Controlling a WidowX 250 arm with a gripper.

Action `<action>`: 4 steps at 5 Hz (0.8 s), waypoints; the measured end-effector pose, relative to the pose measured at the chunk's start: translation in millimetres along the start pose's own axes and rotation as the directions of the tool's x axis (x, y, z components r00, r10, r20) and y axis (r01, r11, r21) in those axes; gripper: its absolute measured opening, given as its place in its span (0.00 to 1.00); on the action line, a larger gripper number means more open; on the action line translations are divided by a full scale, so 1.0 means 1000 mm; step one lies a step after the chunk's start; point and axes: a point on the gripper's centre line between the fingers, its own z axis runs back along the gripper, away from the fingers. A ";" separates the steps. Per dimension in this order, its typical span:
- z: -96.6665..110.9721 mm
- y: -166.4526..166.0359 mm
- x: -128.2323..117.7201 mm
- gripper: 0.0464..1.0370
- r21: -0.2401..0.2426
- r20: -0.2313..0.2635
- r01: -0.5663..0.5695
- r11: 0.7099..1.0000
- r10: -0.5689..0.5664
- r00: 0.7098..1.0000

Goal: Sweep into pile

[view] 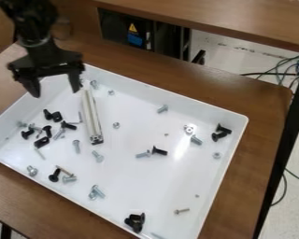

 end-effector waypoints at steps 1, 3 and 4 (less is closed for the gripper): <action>-0.022 -0.015 -0.003 0.96 0.014 -0.056 -0.003 1.000 0.004 0.998; -0.065 -0.039 -0.014 0.96 0.033 -0.134 0.014 0.999 -0.009 0.991; -0.082 -0.040 -0.017 0.96 0.040 -0.158 0.005 0.999 0.002 0.987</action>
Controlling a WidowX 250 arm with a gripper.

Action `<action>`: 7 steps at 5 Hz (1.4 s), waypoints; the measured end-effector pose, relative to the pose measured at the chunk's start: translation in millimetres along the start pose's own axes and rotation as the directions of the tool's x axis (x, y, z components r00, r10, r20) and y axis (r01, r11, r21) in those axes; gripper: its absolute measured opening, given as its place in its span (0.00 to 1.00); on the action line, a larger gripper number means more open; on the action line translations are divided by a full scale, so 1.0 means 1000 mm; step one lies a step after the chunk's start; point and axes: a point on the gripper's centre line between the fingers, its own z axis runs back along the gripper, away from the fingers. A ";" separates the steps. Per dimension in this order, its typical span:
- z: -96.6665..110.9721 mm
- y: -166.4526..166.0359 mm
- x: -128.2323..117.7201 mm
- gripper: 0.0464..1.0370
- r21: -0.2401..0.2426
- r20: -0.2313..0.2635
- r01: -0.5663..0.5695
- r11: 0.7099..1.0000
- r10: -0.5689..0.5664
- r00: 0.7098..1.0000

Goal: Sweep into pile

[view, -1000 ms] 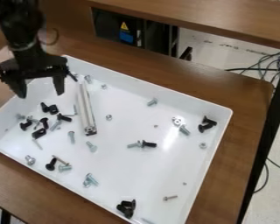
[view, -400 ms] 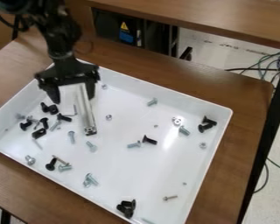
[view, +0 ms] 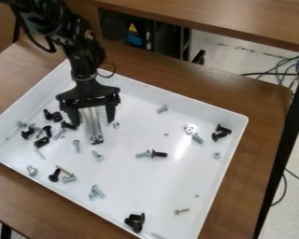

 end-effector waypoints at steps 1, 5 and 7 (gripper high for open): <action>-0.006 -0.002 0.002 0.92 0.004 -0.017 0.001 1.000 0.000 1.000; 0.033 -0.023 -0.025 0.32 -0.004 0.003 0.285 0.959 -0.285 0.959; 0.059 -0.077 -0.101 0.32 -0.051 -0.003 0.637 0.769 -0.638 0.770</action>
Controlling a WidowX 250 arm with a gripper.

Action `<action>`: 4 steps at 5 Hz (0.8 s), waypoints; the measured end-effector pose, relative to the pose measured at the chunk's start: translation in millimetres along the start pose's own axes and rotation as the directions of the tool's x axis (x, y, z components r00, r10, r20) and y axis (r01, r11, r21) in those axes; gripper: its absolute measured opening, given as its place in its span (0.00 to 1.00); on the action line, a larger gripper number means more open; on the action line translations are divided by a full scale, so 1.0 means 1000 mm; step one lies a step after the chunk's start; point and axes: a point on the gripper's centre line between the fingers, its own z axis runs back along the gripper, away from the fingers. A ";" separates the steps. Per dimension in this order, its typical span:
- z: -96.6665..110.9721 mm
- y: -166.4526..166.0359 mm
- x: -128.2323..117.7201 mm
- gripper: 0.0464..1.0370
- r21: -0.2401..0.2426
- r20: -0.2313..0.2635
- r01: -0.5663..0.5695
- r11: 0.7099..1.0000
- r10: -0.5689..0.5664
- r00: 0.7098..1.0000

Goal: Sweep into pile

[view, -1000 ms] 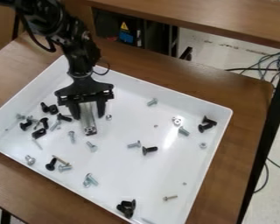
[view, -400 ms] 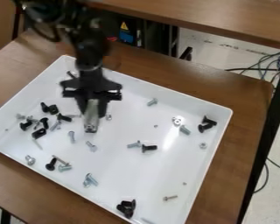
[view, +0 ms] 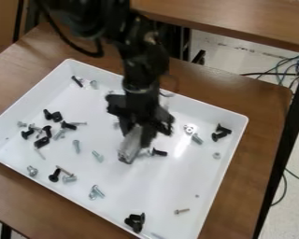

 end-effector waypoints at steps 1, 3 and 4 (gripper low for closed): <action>-0.014 -0.037 -0.020 0.32 -0.062 -0.064 0.230 0.971 -0.234 0.970; -0.043 -0.050 -0.036 0.32 -0.163 -0.159 0.415 0.895 -0.439 0.885; -0.056 -0.059 -0.023 0.32 -0.208 -0.184 0.452 0.867 -0.489 0.853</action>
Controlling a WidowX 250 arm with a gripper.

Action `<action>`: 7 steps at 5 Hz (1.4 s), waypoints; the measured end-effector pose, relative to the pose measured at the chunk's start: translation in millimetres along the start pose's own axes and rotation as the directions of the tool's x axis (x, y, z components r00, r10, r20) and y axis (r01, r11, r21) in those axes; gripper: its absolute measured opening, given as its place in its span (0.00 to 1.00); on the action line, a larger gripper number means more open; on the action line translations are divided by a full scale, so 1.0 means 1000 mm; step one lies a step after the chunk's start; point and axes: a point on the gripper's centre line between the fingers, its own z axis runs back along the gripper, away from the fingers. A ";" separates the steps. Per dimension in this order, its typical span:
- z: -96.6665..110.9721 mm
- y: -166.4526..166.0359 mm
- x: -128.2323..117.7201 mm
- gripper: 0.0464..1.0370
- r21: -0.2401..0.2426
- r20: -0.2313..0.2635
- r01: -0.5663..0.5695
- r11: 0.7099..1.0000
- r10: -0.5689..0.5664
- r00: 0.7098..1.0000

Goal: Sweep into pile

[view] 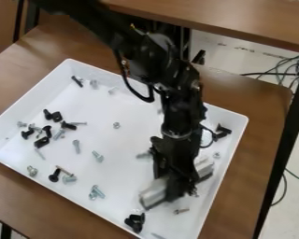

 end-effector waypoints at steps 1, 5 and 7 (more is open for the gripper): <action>0.002 0.004 0.019 0.32 -0.001 0.001 0.015 1.000 -0.015 1.000; 0.009 0.048 0.079 0.32 -0.046 -0.038 -0.412 0.910 0.410 0.911; 0.011 0.086 0.063 0.32 -0.111 0.144 -0.580 0.807 0.590 0.794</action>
